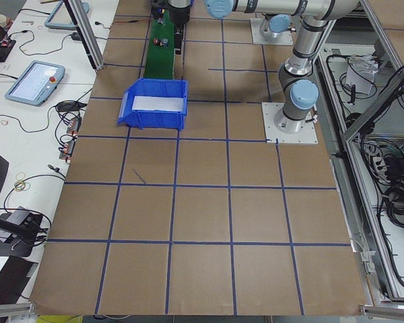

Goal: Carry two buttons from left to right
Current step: 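Carry the yellow button into the far blue bin and release it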

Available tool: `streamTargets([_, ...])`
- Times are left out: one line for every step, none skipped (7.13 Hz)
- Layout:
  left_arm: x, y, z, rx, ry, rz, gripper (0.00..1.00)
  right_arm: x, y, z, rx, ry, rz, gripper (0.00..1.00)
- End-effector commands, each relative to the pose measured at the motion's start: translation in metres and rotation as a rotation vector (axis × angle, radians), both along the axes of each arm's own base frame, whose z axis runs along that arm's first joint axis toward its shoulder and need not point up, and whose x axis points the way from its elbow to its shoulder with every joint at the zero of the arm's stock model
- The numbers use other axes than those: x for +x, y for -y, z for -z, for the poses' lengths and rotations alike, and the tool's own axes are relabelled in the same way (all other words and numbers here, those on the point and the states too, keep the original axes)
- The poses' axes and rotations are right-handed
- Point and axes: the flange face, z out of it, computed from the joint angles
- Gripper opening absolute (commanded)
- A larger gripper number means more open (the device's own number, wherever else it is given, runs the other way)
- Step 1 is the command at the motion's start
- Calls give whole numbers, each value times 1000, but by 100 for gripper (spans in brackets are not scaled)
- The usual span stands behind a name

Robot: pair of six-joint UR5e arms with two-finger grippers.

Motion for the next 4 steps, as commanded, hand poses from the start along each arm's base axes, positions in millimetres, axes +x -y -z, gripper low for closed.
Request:
streamTargets([0,0,0,-1,0,0,100,-45,6,-40,-59,-28,-11,37])
streamTargets([0,1,1,1,0,1,100,-103,4,-66,-67,-48,-26,38])
streamTargets([0,1,0,-1,0,1,100,-171,1,-87,-79,-83,-90,38])
streamTargets([0,1,2,2,1,3,100,-238,-7,-107,-100,-106,-101,38])
